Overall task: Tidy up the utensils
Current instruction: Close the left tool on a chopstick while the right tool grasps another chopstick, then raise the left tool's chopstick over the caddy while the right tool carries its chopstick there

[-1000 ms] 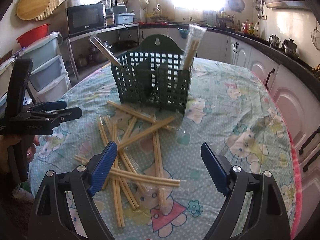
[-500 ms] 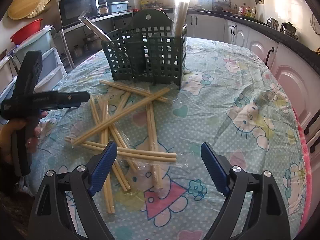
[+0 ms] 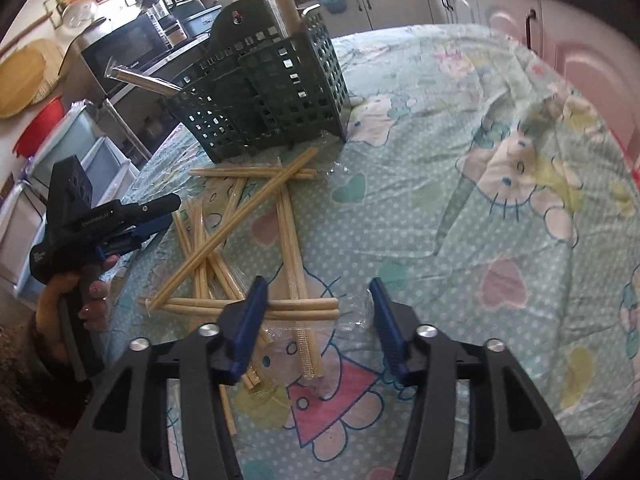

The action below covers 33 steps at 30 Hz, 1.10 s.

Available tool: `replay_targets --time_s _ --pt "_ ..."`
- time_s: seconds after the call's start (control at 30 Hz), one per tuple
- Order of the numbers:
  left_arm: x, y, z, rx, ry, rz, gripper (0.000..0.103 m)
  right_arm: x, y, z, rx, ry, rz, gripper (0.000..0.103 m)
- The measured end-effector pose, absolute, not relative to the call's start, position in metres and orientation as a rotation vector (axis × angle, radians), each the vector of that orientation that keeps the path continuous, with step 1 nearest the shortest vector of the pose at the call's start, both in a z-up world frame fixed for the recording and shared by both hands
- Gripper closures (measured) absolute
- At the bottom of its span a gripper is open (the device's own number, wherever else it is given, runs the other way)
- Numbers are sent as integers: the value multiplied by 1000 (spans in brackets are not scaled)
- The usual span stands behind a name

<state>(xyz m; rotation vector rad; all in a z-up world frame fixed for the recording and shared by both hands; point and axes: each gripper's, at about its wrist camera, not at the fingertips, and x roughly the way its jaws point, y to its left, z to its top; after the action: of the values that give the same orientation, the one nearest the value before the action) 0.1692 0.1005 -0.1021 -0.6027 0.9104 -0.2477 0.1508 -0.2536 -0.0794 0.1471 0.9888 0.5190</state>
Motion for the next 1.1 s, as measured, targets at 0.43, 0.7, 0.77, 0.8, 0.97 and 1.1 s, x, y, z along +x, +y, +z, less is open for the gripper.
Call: replay_targets --time_s 0.43,0.7,0.77,0.8,0.97,1.1 --pt "168 114 -108 -648 911 -257 93 144 -257 -60 179 938 546 99" --pt "159 126 -97 -667 861 -281 100 141 -246 -35 152 868 587 100" --pt "156 129 -90 -661 840 -284 100 141 -242 -24 139 837 606 100" --pt "153 131 -83 -649 821 -287 100 141 -239 -19 131 824 614 100" --pt "143 137 -51 -584 738 -283 101 140 -222 10 79 756 664 101" --pt "136 142 -26 -543 673 -272 101 141 -210 26 59 731 704 101"
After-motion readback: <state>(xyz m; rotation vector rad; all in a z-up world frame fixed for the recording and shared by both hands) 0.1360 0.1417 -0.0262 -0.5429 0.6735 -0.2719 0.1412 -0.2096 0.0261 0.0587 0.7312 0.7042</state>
